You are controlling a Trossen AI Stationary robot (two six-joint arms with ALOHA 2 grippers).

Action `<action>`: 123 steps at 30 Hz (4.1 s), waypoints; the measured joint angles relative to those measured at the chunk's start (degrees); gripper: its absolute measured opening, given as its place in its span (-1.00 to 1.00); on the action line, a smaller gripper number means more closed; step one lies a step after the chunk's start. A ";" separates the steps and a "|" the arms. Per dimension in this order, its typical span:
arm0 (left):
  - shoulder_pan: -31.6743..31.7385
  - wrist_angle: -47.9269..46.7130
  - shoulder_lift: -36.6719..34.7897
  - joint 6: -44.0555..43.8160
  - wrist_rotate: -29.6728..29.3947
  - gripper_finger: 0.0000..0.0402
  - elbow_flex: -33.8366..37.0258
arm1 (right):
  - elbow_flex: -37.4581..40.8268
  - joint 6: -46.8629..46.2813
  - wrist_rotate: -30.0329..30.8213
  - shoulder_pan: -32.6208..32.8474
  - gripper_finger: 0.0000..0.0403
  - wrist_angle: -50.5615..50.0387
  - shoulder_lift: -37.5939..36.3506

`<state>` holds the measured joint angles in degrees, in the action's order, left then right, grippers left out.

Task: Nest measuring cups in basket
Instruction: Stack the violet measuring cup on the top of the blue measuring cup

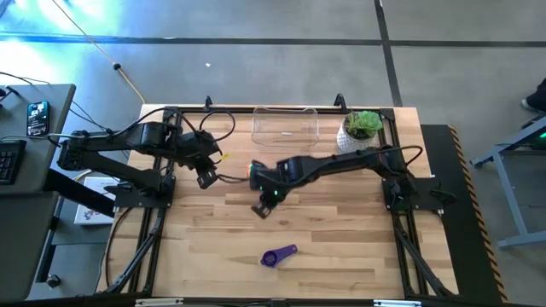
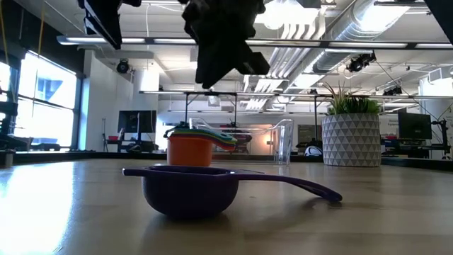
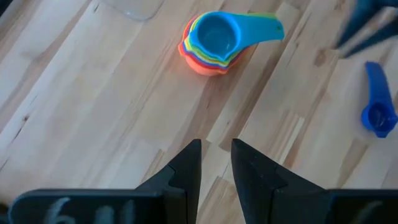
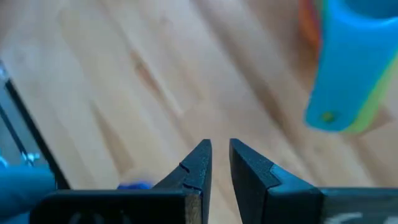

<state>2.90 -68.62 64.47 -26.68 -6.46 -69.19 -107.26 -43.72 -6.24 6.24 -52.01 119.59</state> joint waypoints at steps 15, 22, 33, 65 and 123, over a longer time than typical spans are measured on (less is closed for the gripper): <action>0.04 -0.54 0.00 1.29 -0.07 -0.61 0.00 | 0.46 15.20 0.41 11.00 -0.46 3.58 0.10; 0.09 -0.56 0.00 -0.95 -0.08 -0.61 0.00 | 0.52 25.61 3.45 13.72 -0.48 5.47 1.91; 0.09 -0.43 0.02 -1.99 -0.09 -0.61 -0.01 | 0.55 34.81 4.13 16.14 -0.48 10.79 7.95; 0.09 -0.48 0.00 -2.23 -0.27 -0.61 0.00 | 0.57 33.48 1.23 15.39 -0.77 10.70 13.86; 3.17 -0.72 -14.42 4.29 -3.84 -0.61 -0.01 | -22.91 1.69 9.32 -9.46 -1.00 -16.44 14.19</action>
<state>6.07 -69.34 50.05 -22.39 -10.30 -69.19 -130.17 -42.04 3.08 -3.23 -68.45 133.78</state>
